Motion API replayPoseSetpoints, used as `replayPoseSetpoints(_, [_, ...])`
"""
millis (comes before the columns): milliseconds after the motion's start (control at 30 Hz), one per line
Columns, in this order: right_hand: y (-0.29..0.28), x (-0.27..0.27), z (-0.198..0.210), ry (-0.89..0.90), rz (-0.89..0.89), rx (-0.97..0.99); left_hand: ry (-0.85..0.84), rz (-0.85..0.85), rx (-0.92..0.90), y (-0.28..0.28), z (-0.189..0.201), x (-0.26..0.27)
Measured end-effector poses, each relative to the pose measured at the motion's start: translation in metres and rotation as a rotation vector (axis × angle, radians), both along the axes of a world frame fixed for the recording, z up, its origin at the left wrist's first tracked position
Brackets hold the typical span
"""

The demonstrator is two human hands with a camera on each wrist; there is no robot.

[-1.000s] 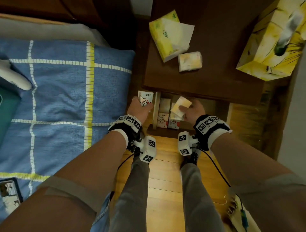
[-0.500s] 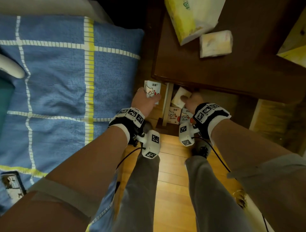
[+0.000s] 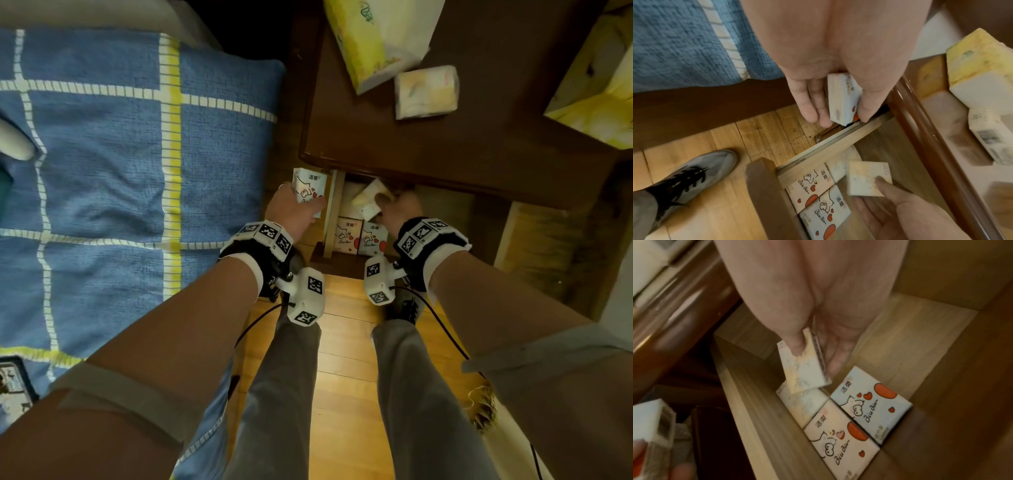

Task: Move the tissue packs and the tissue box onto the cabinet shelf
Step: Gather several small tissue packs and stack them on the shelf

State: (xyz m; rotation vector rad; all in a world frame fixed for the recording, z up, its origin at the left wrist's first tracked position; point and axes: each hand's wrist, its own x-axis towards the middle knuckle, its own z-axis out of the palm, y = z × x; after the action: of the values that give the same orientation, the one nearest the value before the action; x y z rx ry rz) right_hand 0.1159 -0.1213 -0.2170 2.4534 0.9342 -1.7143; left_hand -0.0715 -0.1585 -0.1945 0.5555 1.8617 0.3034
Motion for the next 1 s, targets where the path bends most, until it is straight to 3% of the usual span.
replayPoseSetpoints(200, [0.003, 0.026, -0.003, -0.160, 0.064, -0.030, 0.046, 0.000, 0.055, -0.004, 0.006, 0.006])
replayPoseSetpoints(400, [-0.001, 0.015, -0.011, -0.135, 0.367, -0.080, 0.028, 0.010, 0.051, -0.006, 0.006, 0.007])
replayPoseSetpoints(567, [-0.011, 0.022, -0.016, -0.188, 0.319, 0.058, 0.027, 0.006, 0.053, -0.008, 0.009, 0.009])
replayPoseSetpoints(733, [-0.006, 0.017, -0.018, -0.091, 0.393, 0.124, 0.012, 0.014, 0.060, -0.009, 0.010, 0.009])
replayPoseSetpoints(1000, [0.000, 0.024, -0.027, -0.174, 0.383, -0.037, 0.018, 0.016, 0.078, -0.014, 0.008, 0.005])
